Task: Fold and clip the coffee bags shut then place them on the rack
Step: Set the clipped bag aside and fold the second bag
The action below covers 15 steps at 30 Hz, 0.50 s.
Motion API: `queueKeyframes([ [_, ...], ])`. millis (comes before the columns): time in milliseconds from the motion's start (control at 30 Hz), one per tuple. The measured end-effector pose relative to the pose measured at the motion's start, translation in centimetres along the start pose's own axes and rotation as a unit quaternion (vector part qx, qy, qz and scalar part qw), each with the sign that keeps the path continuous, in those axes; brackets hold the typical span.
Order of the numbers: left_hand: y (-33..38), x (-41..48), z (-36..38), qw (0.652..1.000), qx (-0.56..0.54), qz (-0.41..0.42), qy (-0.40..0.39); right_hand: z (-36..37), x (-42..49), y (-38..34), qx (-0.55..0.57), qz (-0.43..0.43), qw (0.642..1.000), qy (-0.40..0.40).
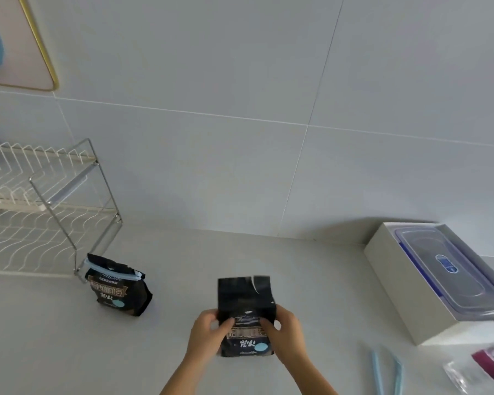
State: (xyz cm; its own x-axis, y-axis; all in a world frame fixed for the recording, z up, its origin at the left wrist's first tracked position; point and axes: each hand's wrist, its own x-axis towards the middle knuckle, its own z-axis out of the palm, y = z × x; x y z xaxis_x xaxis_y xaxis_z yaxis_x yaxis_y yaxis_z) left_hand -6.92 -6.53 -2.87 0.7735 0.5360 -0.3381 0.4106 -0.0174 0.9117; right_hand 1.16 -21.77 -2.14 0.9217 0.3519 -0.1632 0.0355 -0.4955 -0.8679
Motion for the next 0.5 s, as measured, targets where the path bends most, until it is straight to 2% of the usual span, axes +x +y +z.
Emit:
queueKeyframes([
  [67, 0.1, -0.1, 0.8, 1.000, -0.013, -0.007, -0.026, -1.0, 0.2, 0.6, 0.028, 0.009, 1.000, -0.010],
  [200, 0.2, 0.5, 1.5, 1.000, 0.012, 0.015, -0.023, -2.6, 0.7, 0.8, 0.069, 0.001, 0.998, -0.004],
  [367, 0.4, 0.2, 1.8, 0.999, 0.020, 0.010, -0.023, -3.1, 1.0, 0.5, -0.006, -0.065, 0.998, -0.021],
  [433, 0.3, 0.0, 1.6, 0.998, 0.032, 0.043, 0.013, -2.9, 1.0, 0.6, -0.029, -0.081, 0.996, -0.035],
  [500, 0.3, -0.1, 1.2, 0.991, 0.064, 0.115, 0.035, -2.7, 1.0, 0.7, -0.036, -0.090, 0.994, -0.050],
])
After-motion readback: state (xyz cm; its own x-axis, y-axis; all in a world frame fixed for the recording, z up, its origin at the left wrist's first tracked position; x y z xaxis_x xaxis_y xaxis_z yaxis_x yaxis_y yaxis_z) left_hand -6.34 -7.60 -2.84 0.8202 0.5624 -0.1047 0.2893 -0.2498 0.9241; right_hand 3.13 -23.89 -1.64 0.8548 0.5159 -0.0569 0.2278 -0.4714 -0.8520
